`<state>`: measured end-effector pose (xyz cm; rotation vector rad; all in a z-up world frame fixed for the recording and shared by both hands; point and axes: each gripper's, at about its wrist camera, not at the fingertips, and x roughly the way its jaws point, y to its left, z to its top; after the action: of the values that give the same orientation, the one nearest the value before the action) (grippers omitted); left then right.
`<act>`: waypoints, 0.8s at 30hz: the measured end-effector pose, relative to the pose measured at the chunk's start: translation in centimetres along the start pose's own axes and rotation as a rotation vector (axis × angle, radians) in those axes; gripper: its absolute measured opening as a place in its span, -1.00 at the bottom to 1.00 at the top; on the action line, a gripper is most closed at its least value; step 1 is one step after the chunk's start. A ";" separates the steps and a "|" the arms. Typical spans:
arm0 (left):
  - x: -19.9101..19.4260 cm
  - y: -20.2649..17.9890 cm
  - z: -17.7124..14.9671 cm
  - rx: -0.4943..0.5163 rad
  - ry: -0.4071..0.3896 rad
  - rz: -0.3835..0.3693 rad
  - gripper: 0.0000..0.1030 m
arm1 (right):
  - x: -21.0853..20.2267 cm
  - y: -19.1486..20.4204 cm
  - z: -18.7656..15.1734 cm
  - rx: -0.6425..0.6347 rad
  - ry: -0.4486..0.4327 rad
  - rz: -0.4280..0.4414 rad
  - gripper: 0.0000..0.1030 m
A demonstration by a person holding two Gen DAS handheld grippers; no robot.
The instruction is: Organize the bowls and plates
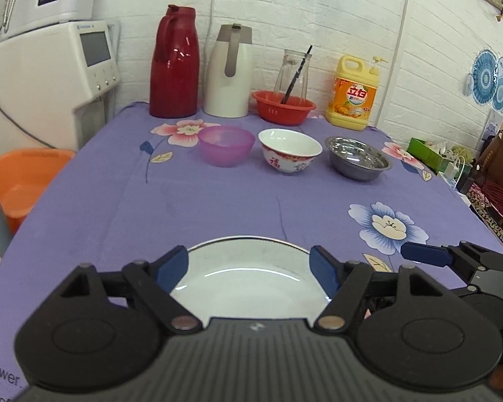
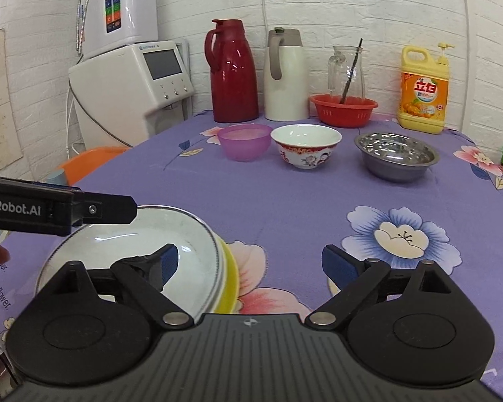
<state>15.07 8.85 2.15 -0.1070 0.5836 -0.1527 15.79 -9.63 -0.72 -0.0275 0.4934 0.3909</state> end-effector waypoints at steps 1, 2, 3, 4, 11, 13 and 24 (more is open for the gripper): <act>0.4 -0.5 0.2 0.004 0.007 -0.014 0.40 | 0.0 -0.8 0.0 0.016 0.007 -0.007 1.00; 0.7 -0.9 0.4 0.007 0.014 -0.025 0.40 | 0.1 -1.6 0.1 0.032 0.013 -0.016 1.00; 1.2 -1.5 0.7 0.012 0.021 -0.036 0.40 | 0.1 -2.4 0.2 0.048 0.018 -0.031 1.00; 1.6 -2.2 1.0 0.019 0.026 -0.044 0.40 | 0.1 -3.3 0.2 0.061 0.018 -0.047 1.00; 5.0 -6.4 2.9 0.086 0.054 -0.055 0.41 | 0.2 -9.0 0.2 0.098 0.028 -0.163 1.00; 5.8 -7.3 3.2 0.095 0.067 -0.056 0.41 | 0.4 -10.5 -0.5 0.113 0.041 -0.198 1.00; 8.8 -11.8 5.1 0.172 0.097 -0.070 0.41 | -0.1 -15.1 0.5 0.187 0.001 -0.185 1.00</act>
<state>23.81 -4.02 3.30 0.0471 0.6608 -0.2761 21.58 -23.57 -1.22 0.1073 0.5219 0.1625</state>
